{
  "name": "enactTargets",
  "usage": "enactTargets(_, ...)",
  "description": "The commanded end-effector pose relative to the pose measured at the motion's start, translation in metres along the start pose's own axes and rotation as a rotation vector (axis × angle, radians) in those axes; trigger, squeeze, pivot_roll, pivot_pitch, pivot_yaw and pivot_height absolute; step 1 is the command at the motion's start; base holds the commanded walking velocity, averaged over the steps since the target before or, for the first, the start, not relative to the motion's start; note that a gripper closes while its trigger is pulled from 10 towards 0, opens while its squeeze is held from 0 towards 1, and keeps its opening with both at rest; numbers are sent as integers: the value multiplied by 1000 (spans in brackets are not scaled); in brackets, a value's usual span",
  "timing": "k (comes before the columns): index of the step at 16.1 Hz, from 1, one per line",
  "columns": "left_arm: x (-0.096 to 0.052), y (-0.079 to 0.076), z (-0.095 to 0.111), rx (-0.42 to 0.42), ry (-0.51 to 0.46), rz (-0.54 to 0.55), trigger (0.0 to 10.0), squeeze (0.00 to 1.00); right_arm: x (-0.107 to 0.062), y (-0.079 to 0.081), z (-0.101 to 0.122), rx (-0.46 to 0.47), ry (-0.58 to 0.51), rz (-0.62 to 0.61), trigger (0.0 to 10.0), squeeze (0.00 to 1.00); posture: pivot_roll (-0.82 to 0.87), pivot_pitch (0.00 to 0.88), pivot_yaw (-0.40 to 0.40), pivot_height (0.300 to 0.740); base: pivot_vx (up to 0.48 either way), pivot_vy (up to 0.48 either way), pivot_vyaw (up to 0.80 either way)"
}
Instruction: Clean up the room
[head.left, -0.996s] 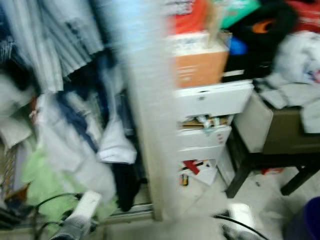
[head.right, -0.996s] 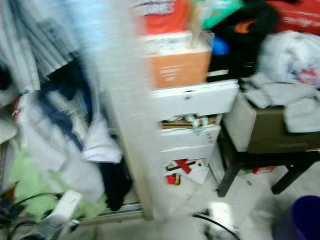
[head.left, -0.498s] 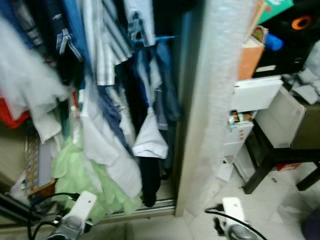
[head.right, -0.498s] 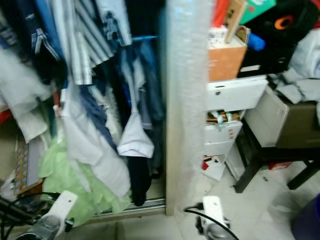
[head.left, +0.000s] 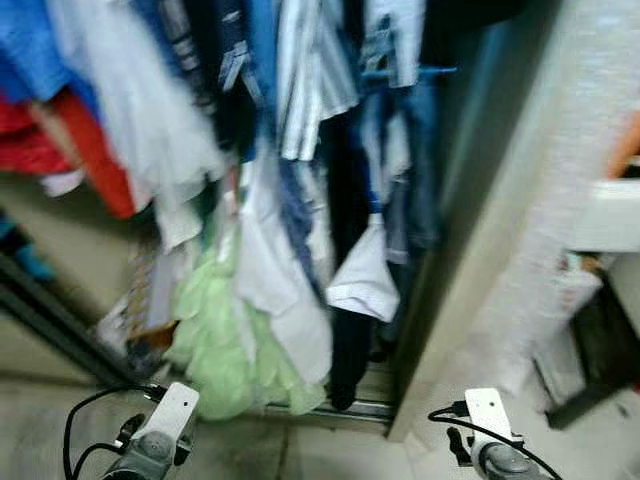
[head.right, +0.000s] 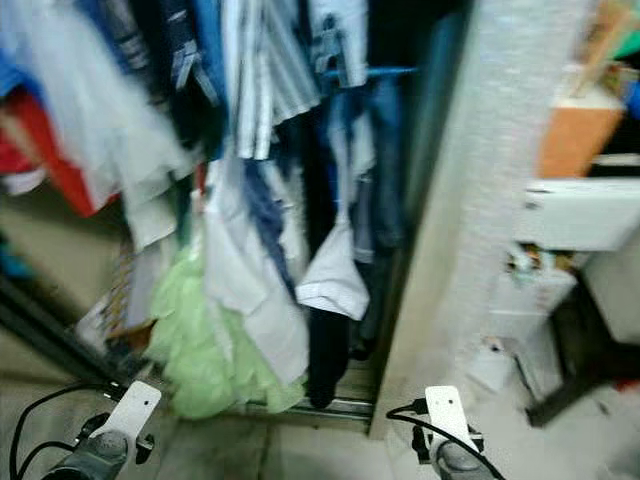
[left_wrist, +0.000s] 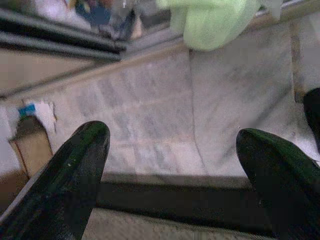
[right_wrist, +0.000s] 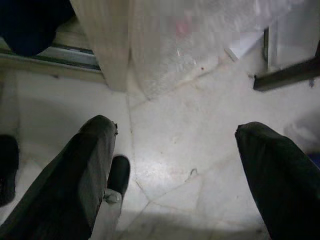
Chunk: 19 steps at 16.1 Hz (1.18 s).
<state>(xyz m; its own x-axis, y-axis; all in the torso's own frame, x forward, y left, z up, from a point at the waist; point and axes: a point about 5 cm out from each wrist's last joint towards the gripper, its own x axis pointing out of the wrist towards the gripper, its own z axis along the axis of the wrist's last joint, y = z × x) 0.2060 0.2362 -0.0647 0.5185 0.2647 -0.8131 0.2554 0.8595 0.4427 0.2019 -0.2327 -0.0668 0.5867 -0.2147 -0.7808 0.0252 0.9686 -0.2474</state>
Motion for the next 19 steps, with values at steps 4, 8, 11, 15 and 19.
enactTargets(4, 0, 0, -4, 17, 16, -4, 10000, 0, -2, 3, -17, -43, 83, 47, 10000, 0, -159, 0, 68, 740, 0, 0, 725)
enactTargets(8, 0, 0, -6, 24, 21, -2, 10000, 0, -6, 18, -36, -115, 135, 123, 10000, 0, -159, 0, 66, 740, 0, 0, 481)
enactTargets(11, 0, 0, -8, 27, 26, -3, 10000, 0, -6, 7, -32, -139, 82, 78, 10000, 0, -158, 0, 63, 740, 0, 0, 0)
enactTargets(15, 0, 1, -11, 45, 39, -7, 10000, 0, -9, -15, -45, -153, 91, 54, 10000, 0, -181, 0, 79, 740, 0, 0, 0)
enactTargets(19, 0, 10, -5, 57, 26, 16, 10000, 0, -2, -38, 28, -138, -200, -28, 10000, 0, -169, 0, 85, 740, 0, 0, 0)
